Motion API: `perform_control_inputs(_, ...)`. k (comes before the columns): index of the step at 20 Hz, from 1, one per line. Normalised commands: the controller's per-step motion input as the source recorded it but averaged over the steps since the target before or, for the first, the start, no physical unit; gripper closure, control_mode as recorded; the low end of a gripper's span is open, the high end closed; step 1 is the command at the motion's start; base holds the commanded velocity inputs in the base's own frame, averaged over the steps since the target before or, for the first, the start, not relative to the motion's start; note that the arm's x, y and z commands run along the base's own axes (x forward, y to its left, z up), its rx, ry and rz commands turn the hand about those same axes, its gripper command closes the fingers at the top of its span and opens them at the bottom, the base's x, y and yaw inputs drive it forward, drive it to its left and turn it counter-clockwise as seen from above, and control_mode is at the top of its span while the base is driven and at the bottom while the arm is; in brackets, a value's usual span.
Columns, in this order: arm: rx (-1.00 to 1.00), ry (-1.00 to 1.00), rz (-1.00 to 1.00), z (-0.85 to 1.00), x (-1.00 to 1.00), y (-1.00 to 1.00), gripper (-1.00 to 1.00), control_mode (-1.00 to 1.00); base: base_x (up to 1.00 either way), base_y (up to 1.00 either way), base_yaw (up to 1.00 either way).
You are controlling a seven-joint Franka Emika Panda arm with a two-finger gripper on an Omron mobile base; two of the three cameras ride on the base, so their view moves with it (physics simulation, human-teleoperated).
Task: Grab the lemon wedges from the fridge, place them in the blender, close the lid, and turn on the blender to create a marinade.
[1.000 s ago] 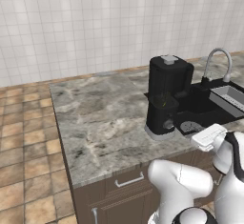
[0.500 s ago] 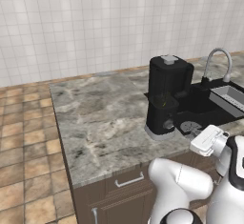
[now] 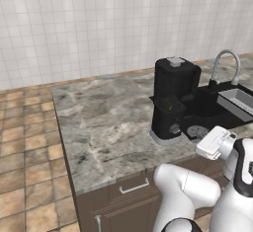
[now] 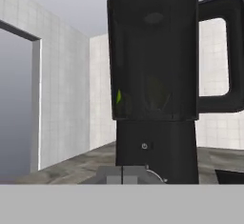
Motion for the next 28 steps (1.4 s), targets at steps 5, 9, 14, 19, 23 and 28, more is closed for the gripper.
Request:
perform_control_inputs(5,0.00,0.00,-0.12,0.00,0.30,0.57,1.00,-1.00,0.00,0.00,0.00)
perform_control_inputs(9,0.00,0.00,-0.12,-0.03,0.23,0.46,1.00,-1.00,0.00,0.00,0.00)
perform_control_inputs(14,0.00,0.00,-0.10,-0.17,0.21,0.44,1.00,-1.00,0.00,0.00,0.00)
perform_control_inputs(19,0.00,0.00,-0.08,-0.26,0.18,0.49,1.00,-1.00,0.00,0.00,0.00)
perform_control_inputs(23,0.00,0.00,-0.05,-0.34,0.08,0.53,1.00,-1.00,0.00,0.00,0.00)
perform_control_inputs(28,0.00,0.01,-0.01,-0.32,0.06,0.50,1.00,-1.00,0.00,0.00,0.00)
